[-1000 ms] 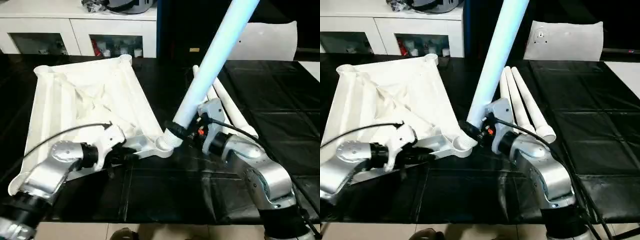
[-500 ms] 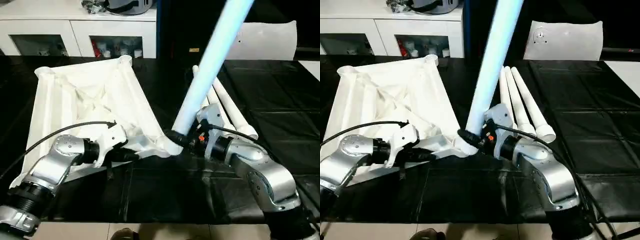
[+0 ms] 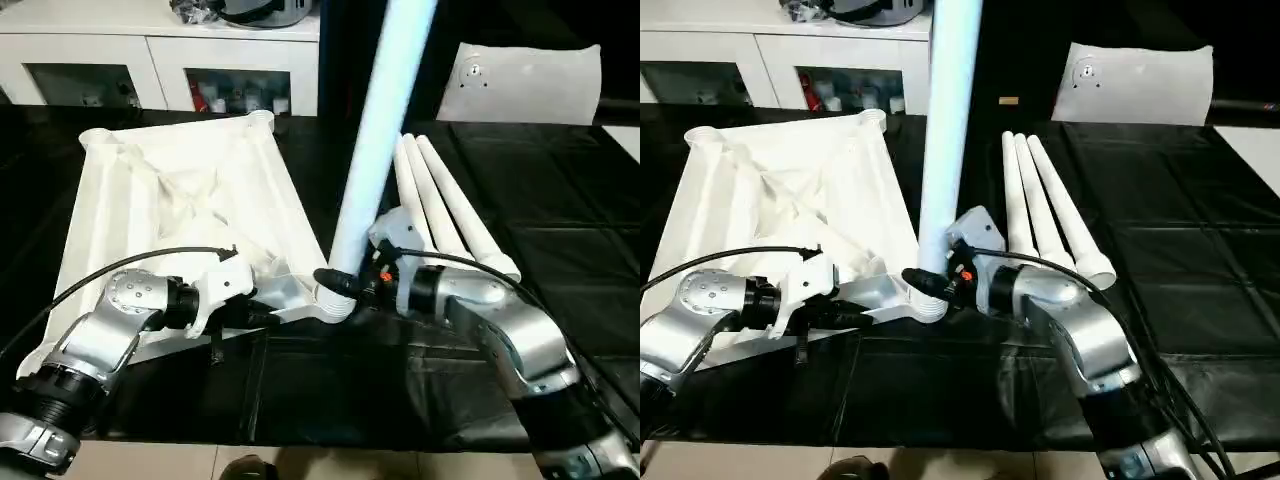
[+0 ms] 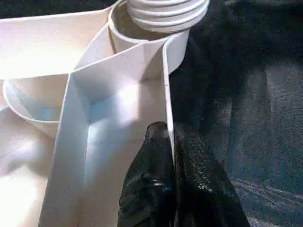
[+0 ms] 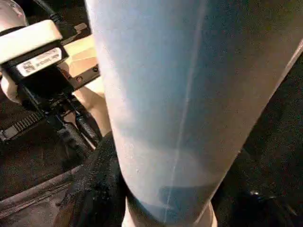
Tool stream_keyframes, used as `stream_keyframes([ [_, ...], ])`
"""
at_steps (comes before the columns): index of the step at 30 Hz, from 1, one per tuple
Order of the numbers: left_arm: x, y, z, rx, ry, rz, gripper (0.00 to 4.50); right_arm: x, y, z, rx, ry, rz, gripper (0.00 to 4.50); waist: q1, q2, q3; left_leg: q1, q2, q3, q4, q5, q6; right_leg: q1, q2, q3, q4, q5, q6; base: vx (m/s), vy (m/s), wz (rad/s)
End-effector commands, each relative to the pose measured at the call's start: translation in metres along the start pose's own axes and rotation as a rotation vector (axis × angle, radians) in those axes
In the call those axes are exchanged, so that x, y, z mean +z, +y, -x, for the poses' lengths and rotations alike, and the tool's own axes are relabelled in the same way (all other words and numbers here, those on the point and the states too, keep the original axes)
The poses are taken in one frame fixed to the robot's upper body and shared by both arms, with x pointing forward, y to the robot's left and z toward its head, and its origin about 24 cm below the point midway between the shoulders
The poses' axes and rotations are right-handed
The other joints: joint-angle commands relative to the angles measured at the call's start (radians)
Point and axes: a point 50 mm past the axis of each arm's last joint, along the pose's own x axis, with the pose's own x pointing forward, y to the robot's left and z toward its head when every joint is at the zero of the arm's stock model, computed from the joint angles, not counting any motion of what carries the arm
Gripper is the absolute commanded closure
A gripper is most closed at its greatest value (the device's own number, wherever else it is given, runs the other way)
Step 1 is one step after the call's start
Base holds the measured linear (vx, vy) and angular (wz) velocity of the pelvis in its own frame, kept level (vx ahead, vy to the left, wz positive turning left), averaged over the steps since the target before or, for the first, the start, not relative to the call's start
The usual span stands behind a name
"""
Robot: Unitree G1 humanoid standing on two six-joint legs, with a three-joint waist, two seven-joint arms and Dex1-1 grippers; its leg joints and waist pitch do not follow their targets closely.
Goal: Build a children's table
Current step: Insert table leg to table base
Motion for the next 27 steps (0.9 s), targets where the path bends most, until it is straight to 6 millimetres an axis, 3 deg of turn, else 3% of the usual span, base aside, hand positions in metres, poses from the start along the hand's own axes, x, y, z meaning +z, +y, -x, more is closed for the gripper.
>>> stream_keyframes([
  [1, 0.01, -0.004, -0.003, -0.072, -0.022, -0.065, 4.5, -0.001, -0.002, -0.002, -0.002, 0.012, 0.014, 2.61, -0.006, 0.004, -0.064, 0.034, 0.056, -0.022, -0.083, -0.295, -0.064, 0.023, -0.077, 0.041, -0.087, -0.252, -0.175, 0.0, 0.0, 0.0],
  [8, 0.014, -0.007, -0.004, -0.131, -0.03, -0.081, 4.5, -0.007, -0.003, -0.007, 0.031, 0.059, 0.011, 2.61, -0.006, 0.004, -0.066, 0.033, 0.056, -0.021, -0.081, -0.28, -0.061, 0.026, -0.076, 0.04, -0.083, -0.206, -0.186, 0.0, 0.0, 0.0],
  [9, 0.014, -0.006, -0.005, -0.124, -0.027, -0.085, 4.5, -0.008, -0.002, -0.008, 0.043, 0.065, 0.003, 2.61, -0.005, 0.009, -0.066, 0.033, 0.056, -0.021, -0.081, -0.282, -0.062, 0.025, -0.076, 0.04, -0.083, -0.205, -0.187, 0.0, 0.0, 0.0],
  [11, 0.015, -0.003, -0.005, -0.11, -0.025, -0.087, 4.5, -0.009, 0.0, -0.008, 0.054, 0.068, -0.005, 2.61, -0.006, 0.005, -0.067, 0.034, 0.056, -0.021, -0.081, -0.284, -0.062, 0.026, -0.074, 0.04, -0.083, -0.196, -0.19, 0.0, 0.0, 0.0],
  [18, 0.016, 0.0, -0.006, -0.107, -0.02, -0.1, 4.5, -0.013, -0.003, -0.008, 0.04, 0.068, -0.035, 2.61, -0.002, 0.018, -0.066, 0.038, 0.056, -0.024, -0.083, -0.324, -0.078, 0.023, -0.077, 0.041, -0.086, -0.232, -0.187, 0.0, 0.0, 0.0],
  [21, 0.017, 0.001, -0.006, -0.095, -0.03, -0.096, 4.5, -0.016, -0.007, -0.007, 0.012, 0.033, -0.099, 2.61, -0.004, 0.015, -0.065, 0.038, 0.056, -0.024, -0.083, -0.341, -0.081, 0.023, -0.077, 0.041, -0.088, -0.239, -0.192, 0.0, 0.0, 0.0],
  [23, 0.017, 0.003, -0.006, -0.073, -0.035, -0.092, 4.5, -0.019, -0.01, -0.006, -0.007, 0.01, -0.143, 2.61, -0.003, 0.022, -0.065, 0.041, 0.056, -0.027, -0.084, -0.364, -0.088, 0.022, -0.078, 0.04, -0.089, -0.26, -0.193, 0.0, 0.0, 0.0],
  [27, 0.018, 0.007, -0.006, -0.038, -0.048, -0.085, 4.5, -0.027, -0.014, -0.001, -0.048, -0.02, -0.205, 2.61, -0.003, 0.02, -0.064, 0.043, 0.056, -0.027, -0.085, -0.385, -0.09, 0.02, -0.078, 0.04, -0.092, -0.28, -0.195, 0.0, 0.0, 0.0],
])
